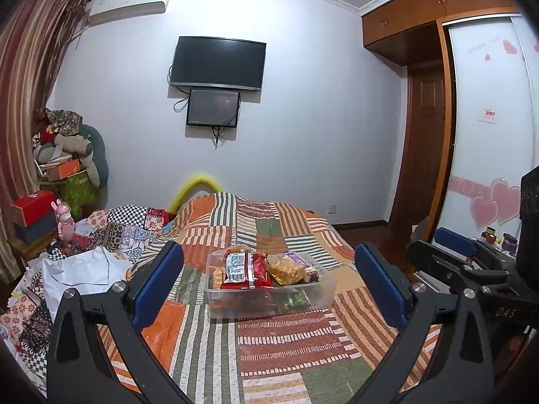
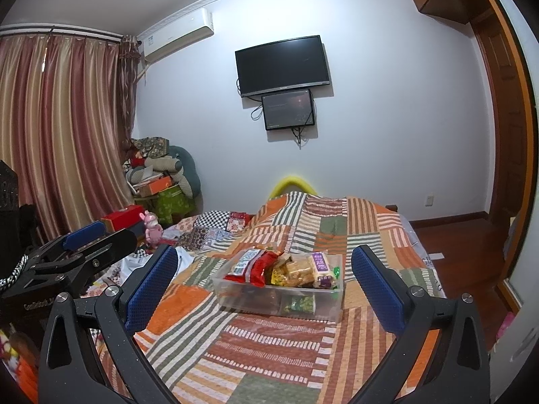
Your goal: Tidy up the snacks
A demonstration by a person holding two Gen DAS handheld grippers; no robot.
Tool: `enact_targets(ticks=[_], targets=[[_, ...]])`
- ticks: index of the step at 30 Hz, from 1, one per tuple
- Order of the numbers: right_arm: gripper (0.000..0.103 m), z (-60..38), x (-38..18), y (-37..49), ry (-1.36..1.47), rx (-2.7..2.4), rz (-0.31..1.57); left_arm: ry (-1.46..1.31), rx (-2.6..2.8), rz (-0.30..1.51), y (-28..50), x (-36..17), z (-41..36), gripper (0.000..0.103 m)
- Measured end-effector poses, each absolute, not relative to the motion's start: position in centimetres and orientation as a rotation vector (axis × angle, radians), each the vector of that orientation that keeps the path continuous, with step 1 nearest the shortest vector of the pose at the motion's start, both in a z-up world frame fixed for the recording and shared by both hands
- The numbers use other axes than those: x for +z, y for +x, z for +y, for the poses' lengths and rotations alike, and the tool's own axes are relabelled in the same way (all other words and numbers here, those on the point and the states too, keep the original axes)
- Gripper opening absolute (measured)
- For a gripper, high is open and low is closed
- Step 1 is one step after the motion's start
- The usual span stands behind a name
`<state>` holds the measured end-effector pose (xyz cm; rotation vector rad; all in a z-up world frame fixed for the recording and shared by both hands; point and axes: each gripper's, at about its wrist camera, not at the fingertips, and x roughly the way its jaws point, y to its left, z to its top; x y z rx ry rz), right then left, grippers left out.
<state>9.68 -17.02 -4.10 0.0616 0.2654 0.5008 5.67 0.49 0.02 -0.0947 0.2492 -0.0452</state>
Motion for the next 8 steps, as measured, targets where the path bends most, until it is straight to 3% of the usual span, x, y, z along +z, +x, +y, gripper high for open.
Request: enact_targets(ticks=[8], targets=[[0.103, -17.11, -4.10, 9.91, 0.066, 0.502, 0.270, -0.101, -0.053, 0.261, 5.89, -0.03, 0.36, 0.103]])
